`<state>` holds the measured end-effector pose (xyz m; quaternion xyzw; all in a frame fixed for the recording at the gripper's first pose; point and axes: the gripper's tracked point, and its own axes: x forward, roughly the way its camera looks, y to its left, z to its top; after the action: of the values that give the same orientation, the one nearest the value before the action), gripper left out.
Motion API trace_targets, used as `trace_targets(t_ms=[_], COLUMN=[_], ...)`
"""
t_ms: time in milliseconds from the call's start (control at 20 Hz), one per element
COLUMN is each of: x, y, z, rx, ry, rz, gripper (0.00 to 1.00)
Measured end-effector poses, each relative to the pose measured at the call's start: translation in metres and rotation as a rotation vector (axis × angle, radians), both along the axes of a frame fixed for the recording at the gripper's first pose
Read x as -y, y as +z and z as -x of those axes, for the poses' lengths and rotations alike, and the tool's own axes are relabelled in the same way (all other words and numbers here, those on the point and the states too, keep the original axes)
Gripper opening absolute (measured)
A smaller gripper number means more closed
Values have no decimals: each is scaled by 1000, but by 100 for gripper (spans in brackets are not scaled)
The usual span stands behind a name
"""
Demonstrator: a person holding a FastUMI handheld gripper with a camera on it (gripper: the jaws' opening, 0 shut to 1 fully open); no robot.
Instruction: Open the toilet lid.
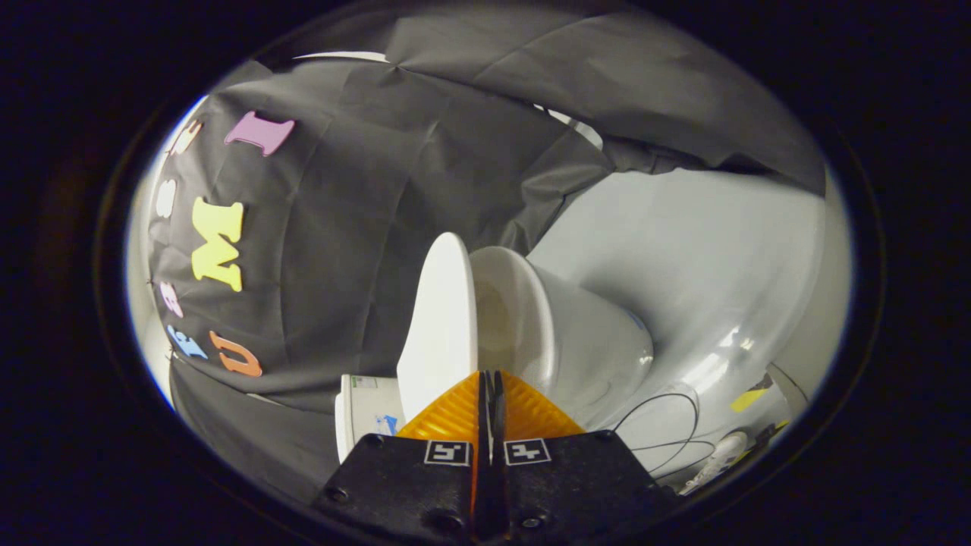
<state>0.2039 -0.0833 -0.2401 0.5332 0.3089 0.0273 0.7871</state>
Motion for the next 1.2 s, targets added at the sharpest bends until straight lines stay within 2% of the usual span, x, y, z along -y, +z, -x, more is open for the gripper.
trace_targets(t_ms=[1200], x=[-44], y=[107], z=[7], rx=[80], ry=[14], rz=[161], gripper=[4])
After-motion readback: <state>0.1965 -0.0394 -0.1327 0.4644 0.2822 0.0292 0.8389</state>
